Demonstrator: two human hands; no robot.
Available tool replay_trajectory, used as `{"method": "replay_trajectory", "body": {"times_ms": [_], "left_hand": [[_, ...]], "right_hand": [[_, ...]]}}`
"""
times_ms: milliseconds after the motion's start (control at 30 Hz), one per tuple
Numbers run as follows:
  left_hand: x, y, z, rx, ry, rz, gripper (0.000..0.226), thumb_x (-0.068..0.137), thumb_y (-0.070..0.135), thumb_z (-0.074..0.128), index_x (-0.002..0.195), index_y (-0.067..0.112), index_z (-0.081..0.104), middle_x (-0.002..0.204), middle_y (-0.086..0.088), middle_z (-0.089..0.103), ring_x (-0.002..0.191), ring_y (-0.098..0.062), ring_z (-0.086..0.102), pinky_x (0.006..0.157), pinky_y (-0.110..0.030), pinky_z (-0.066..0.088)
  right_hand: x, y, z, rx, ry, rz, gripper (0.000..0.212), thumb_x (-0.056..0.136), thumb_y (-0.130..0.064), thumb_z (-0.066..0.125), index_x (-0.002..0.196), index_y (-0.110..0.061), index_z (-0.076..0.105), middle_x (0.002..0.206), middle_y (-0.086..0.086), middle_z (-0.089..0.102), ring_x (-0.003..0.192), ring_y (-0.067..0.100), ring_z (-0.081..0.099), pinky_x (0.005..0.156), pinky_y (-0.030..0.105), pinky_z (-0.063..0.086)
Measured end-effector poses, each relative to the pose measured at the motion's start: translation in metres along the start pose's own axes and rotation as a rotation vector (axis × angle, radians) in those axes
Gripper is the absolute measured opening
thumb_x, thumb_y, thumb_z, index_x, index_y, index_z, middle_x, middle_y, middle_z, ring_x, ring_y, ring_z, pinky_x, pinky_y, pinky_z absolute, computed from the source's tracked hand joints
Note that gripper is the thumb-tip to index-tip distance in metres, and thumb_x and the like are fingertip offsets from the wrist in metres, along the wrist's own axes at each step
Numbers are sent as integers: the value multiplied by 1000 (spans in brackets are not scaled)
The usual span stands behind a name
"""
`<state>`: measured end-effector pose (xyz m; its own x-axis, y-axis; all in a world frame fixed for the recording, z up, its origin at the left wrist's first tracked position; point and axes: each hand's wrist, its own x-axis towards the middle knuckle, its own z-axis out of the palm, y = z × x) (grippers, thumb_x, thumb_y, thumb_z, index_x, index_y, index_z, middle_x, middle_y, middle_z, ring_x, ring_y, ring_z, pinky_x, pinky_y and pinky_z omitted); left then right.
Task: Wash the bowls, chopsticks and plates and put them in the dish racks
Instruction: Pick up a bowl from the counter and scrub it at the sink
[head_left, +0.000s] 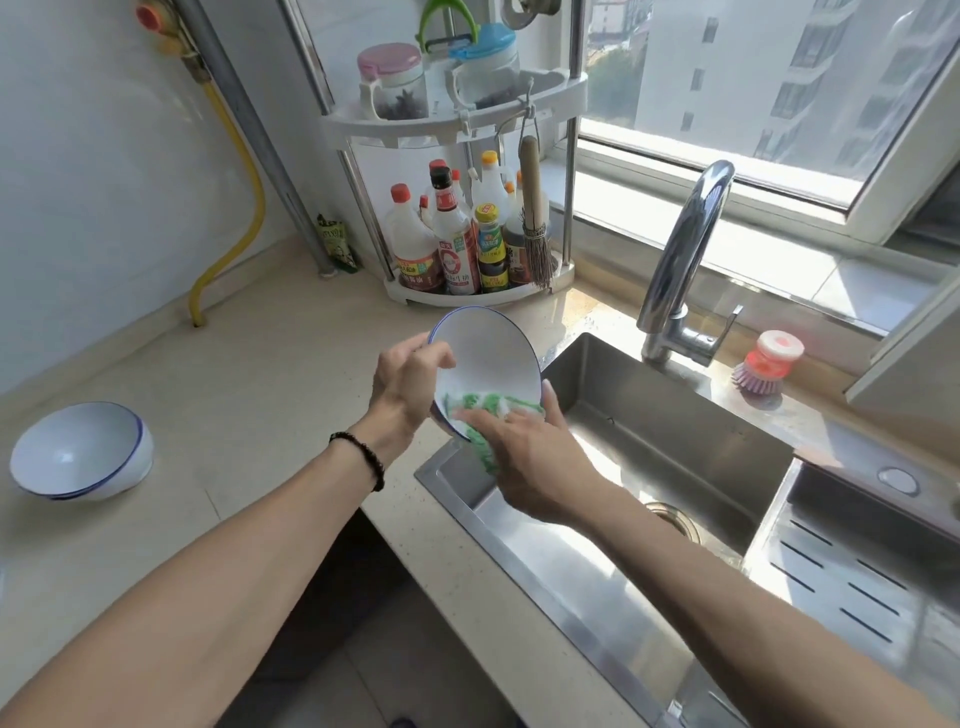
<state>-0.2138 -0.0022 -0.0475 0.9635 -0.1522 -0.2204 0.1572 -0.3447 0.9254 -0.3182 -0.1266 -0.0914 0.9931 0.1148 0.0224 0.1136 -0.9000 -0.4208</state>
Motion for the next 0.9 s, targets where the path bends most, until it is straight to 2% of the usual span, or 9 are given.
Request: {"method": "replay_trajectory", "body": {"times_ms": [133, 233, 333, 433, 500, 567, 733, 833, 900], "left_hand": [[5, 14, -12, 47, -271, -130, 40, 60, 29, 59, 96, 12, 65, 93, -13, 62, 78, -27, 58, 53, -25, 47], [2, 2, -4, -181, -243, -68, 53, 67, 27, 63, 118, 13, 61, 107, -11, 67, 86, -23, 64, 58, -27, 51], [-12, -16, 21, -380, -118, -57, 44, 74, 23, 65, 118, 17, 58, 105, -7, 69, 79, -20, 69, 63, -29, 54], [-11, -19, 26, -354, 111, -35, 11, 74, 30, 60, 83, 27, 65, 86, 1, 67, 87, -28, 63, 71, -36, 50], [-8, -18, 18, -198, 105, 49, 13, 66, 40, 58, 71, 30, 66, 81, 3, 66, 88, -29, 61, 74, -40, 48], [-8, -16, 16, -79, 98, 108, 23, 65, 45, 55, 77, 30, 67, 82, 3, 68, 88, -28, 62, 75, -40, 49], [-11, -5, 23, -66, 199, 67, 23, 66, 42, 51, 68, 19, 55, 70, 4, 55, 73, -21, 49, 67, -36, 38], [-6, -5, 15, 3, 98, 56, 20, 64, 41, 52, 67, 23, 58, 72, 2, 60, 74, -24, 54, 66, -36, 40], [-8, -2, 17, -15, 117, 59, 18, 64, 40, 51, 65, 23, 57, 68, 3, 58, 71, -24, 52, 65, -36, 38]], "right_hand": [[-5, 34, 10, -334, 207, -141, 44, 84, -8, 63, 126, -23, 64, 119, 3, 69, 131, 29, 55, 121, 54, -13], [6, 21, 9, -322, 403, -92, 28, 78, -6, 69, 103, -19, 72, 85, 0, 71, 97, 27, 70, 122, 59, 6], [15, -7, 5, -85, 433, 39, 22, 67, 2, 64, 82, -15, 65, 57, 3, 61, 60, 28, 65, 115, 59, 31], [14, -13, 4, 97, 207, 71, 34, 78, -1, 60, 106, -19, 66, 86, 7, 73, 92, 32, 66, 119, 54, 23], [5, 3, 2, -74, 52, -3, 64, 86, -4, 59, 143, -30, 48, 125, 3, 68, 128, 27, 54, 122, 58, -1], [6, 13, -4, -203, -34, 12, 77, 90, -5, 54, 155, -35, 26, 151, -1, 48, 149, 20, 28, 116, 57, -17], [15, -13, -6, 205, -158, 56, 80, 83, 4, 48, 153, -31, 30, 112, 5, 61, 128, 28, 48, 121, 57, -8], [11, 9, -9, -150, -100, 7, 82, 89, -2, 49, 157, -36, 19, 151, 2, 47, 149, 24, 28, 113, 54, -26], [14, 14, -9, -214, -72, 49, 80, 88, -4, 50, 157, -34, 20, 158, 0, 37, 152, 22, 19, 110, 53, -27]]}}
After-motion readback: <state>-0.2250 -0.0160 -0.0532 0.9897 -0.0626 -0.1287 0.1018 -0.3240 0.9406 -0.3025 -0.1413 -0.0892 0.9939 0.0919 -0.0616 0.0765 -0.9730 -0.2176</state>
